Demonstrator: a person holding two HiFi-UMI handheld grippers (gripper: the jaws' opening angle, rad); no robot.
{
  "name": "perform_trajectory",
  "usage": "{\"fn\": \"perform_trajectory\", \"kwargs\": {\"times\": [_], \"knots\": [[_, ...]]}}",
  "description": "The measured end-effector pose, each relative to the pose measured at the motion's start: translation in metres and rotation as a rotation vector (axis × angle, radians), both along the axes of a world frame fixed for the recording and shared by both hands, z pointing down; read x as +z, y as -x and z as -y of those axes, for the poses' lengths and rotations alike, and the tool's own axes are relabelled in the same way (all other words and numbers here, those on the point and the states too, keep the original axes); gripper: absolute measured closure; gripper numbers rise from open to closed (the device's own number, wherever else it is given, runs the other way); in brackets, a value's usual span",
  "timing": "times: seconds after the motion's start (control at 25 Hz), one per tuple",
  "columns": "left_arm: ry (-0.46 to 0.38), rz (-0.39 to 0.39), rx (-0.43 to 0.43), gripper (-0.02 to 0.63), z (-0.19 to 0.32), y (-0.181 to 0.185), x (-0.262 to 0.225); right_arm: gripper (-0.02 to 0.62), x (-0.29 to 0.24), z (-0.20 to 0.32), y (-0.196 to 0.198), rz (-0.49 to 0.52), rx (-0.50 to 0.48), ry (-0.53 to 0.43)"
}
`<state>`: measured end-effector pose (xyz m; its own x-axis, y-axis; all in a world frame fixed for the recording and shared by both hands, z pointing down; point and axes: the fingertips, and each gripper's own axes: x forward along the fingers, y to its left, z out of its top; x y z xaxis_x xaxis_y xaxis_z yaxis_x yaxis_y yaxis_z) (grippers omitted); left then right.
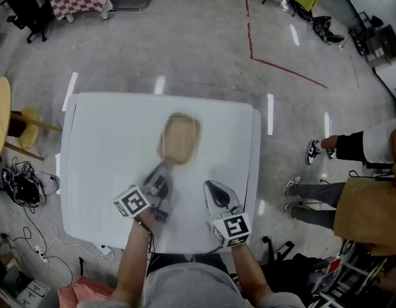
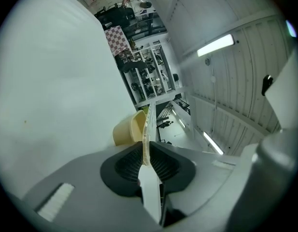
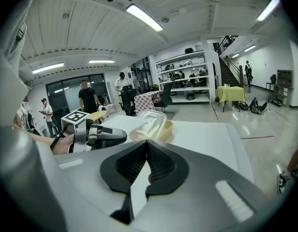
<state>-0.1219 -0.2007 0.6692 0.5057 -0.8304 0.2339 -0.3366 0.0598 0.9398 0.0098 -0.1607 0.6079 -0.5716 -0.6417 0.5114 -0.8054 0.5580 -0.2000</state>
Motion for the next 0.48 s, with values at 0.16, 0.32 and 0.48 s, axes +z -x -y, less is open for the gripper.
{"fn": "perform_trajectory", "kwargs": {"times": [0.16, 0.32, 0.48], "knots": [[-0.014, 0.014, -0.001, 0.554, -0.002, 0.001, -0.008, 0.591, -0.006, -0.002, -0.003, 0.000, 0.009, -0.012], [-0.052, 0.050, 0.005, 0.554, -0.006, -0.001, -0.023, 0.591, -0.015, -0.007, -0.007, 0.004, 0.017, -0.032], [-0.095, 0.138, 0.020, 0.554, -0.012, 0.002, -0.040, 0.591, -0.028, -0.013, -0.009, 0.007, 0.026, -0.058]]}}
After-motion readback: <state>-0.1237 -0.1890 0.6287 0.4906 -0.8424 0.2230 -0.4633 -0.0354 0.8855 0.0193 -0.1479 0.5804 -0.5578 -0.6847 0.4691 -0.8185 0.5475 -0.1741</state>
